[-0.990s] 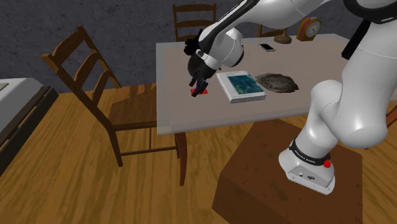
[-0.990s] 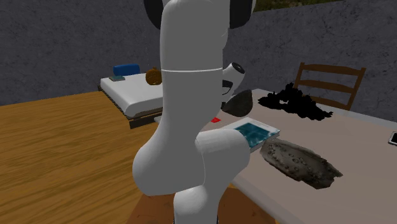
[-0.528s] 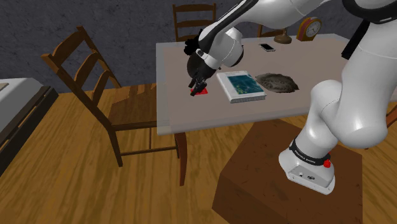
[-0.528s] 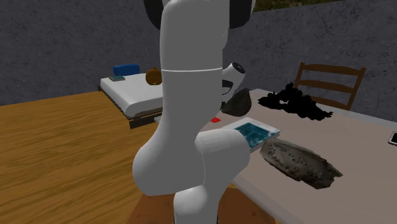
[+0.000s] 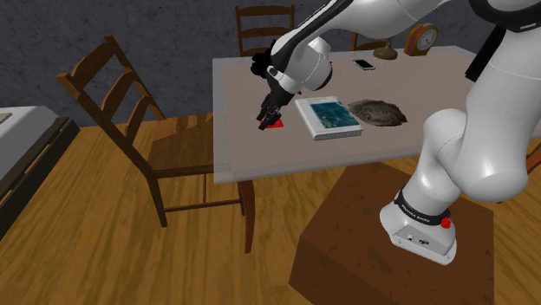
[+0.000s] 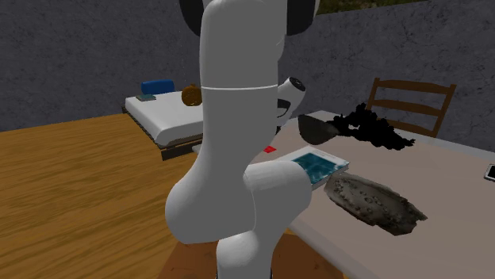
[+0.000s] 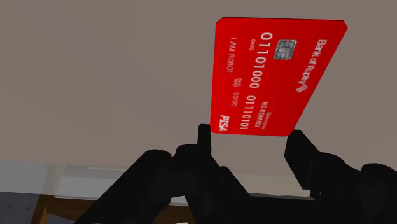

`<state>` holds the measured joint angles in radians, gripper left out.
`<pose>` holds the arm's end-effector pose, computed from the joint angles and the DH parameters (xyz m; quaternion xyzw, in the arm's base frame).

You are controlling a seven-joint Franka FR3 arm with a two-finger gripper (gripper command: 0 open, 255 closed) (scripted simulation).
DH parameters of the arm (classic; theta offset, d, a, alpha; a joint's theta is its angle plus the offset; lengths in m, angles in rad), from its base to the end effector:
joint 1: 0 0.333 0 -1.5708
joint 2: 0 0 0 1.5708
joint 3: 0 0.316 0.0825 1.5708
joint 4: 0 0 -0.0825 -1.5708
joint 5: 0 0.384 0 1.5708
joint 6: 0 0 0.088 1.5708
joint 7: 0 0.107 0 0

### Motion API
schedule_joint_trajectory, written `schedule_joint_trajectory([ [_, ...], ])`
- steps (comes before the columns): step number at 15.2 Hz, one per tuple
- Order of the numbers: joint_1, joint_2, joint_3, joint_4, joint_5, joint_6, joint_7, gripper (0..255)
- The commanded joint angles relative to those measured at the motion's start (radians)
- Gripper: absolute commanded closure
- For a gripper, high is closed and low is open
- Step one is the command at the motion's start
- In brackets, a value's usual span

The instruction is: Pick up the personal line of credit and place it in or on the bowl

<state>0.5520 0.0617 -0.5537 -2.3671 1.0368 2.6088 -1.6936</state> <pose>0.5133 -0.0195 0.3157 -0.8755 -0.3861 -0.2661 0.1169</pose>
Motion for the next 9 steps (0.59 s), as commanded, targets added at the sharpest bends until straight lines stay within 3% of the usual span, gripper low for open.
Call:
schedule_joint_trajectory([
  [1, -0.001, 0.012, 0.000, 0.000, 0.007, -0.004, -0.008, 255],
  [9, 0.001, -0.089, -0.010, -0.003, -0.177, -0.026, 0.157, 255],
])
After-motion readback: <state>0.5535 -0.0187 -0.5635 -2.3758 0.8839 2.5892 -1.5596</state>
